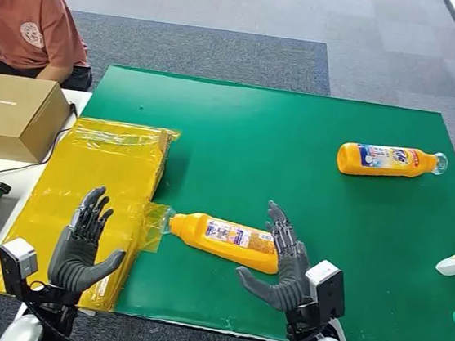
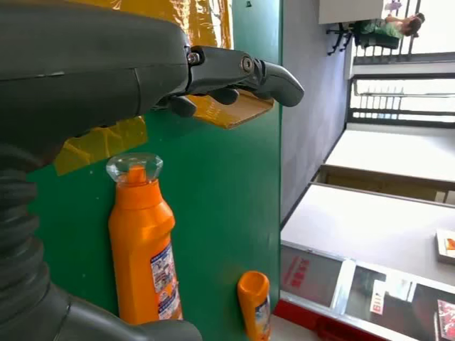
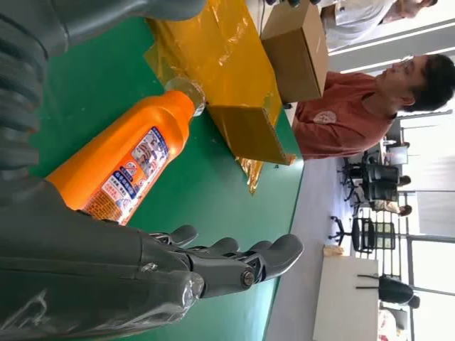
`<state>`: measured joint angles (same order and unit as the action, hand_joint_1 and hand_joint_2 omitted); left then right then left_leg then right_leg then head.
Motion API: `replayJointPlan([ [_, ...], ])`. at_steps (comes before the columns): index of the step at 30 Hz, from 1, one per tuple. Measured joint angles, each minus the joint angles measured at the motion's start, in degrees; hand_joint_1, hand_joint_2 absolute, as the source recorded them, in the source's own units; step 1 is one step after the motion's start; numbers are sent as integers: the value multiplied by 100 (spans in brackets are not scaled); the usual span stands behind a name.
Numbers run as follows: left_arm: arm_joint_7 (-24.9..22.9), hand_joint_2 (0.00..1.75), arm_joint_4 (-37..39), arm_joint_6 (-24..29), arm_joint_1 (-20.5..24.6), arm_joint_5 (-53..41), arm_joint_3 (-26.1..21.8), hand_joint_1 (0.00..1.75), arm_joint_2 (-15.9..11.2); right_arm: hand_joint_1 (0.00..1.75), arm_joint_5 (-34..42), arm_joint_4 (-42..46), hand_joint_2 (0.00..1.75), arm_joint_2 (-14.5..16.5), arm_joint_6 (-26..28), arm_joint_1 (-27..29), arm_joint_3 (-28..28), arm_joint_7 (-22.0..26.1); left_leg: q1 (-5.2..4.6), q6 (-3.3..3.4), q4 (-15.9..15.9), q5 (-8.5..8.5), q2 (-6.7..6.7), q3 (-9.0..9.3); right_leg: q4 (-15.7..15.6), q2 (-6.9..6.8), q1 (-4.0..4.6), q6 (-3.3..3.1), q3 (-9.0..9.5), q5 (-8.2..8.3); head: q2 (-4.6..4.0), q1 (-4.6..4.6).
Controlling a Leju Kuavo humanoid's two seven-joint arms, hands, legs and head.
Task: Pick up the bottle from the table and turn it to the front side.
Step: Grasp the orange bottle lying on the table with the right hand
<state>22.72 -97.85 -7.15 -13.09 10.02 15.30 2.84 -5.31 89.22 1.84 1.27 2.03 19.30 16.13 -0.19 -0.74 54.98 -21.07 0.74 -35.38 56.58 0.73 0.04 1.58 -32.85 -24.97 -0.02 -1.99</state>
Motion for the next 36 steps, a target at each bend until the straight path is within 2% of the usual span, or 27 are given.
replayJointPlan([
  [22, -71, 175, 25, -9, 22, -40, -1, 0, -10, 0, -791, -70, 175, 0, 499, -5, -1, -189, 0, 0, 0, 0, 0, 0, 0, 0, 0, 0, 1, 0, 2, 0],
  [27, -95, 175, 25, -10, 12, -67, -6, 0, 8, 0, -2303, -145, 175, 0, 1195, -40, 55, -695, 0, 0, 0, 0, 0, 0, 0, 0, 0, 0, 2, 0, 2, 1],
  [30, -161, 175, 9, -68, 8, -171, -8, 0, 40, 0, -3752, -285, 175, -2, 1480, -142, 174, -1328, 0, 0, 0, 1, 0, 0, 0, 0, 0, 0, 2, 1, 2, -1],
  [33, -257, 175, -49, -233, 62, -301, -8, 0, 88, 0, -5322, -733, 175, 2, 1595, -352, 362, -1946, 0, 0, 0, 2, 0, 1, 0, 0, 0, 1, 3, 2, 2, -1],
  [36, -322, 175, -92, -401, 209, -348, -1, 0, 144, 0, -6059, -1467, 175, 45, 1630, -670, 527, -2146, 0, 0, 0, 8, 0, 1, 0, 0, 1, 0, 4, 5, 1, 0],
])
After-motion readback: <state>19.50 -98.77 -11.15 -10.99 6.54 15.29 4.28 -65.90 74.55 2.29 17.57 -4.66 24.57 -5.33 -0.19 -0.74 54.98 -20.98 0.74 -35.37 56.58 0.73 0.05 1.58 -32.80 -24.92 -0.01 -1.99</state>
